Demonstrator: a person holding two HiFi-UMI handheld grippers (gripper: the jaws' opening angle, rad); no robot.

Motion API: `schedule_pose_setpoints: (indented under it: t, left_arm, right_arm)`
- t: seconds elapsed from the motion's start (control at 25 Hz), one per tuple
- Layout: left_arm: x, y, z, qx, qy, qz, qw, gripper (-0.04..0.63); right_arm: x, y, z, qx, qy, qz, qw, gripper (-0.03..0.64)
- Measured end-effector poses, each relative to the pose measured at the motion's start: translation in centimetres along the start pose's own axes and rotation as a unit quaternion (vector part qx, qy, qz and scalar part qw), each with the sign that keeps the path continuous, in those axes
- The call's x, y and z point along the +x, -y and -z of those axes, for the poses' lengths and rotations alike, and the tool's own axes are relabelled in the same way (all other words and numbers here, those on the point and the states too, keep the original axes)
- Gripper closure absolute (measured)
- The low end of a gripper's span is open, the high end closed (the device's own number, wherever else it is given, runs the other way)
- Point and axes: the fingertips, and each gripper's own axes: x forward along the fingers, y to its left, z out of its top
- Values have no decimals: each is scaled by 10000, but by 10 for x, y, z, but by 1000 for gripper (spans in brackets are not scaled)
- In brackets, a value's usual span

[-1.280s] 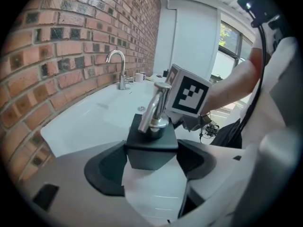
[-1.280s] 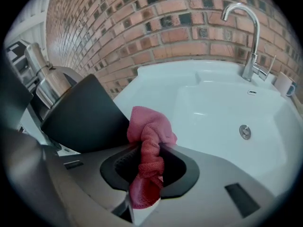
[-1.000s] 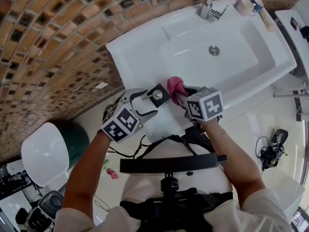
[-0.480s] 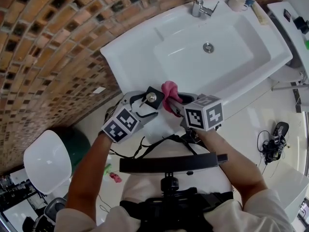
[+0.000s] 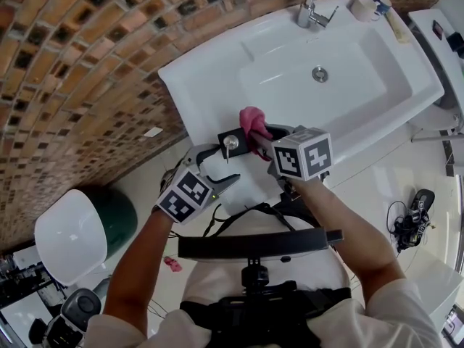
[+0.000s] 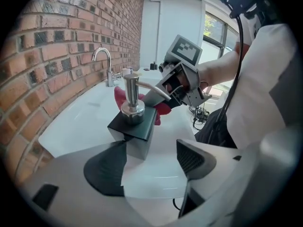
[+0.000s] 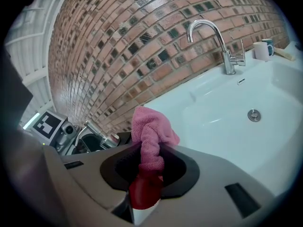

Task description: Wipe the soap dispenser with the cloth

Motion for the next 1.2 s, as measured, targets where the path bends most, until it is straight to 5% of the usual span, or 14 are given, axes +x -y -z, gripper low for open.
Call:
schedule_pose_setpoints:
  t: [0.24,0.4,0.6,1.2]
  left_arm:
    - [-18,-20,-13,141,477,-141,9987,225]
    - [-30,-30,-36,647,913,-112,9937,225]
    - [-12,-27,-38,1216,777,344,9889,225]
    - [18,-28,-41,835,915,357,9917,230]
  right_arm:
    - [-12,4,-3,1,62,27,10000,500]
    - [-30,-4,-8,156,195,-183,9995,500]
    - [-32,-22,3,227,41,-557,9982,500]
    - [8,11,37,128,-689,-193,9974,500]
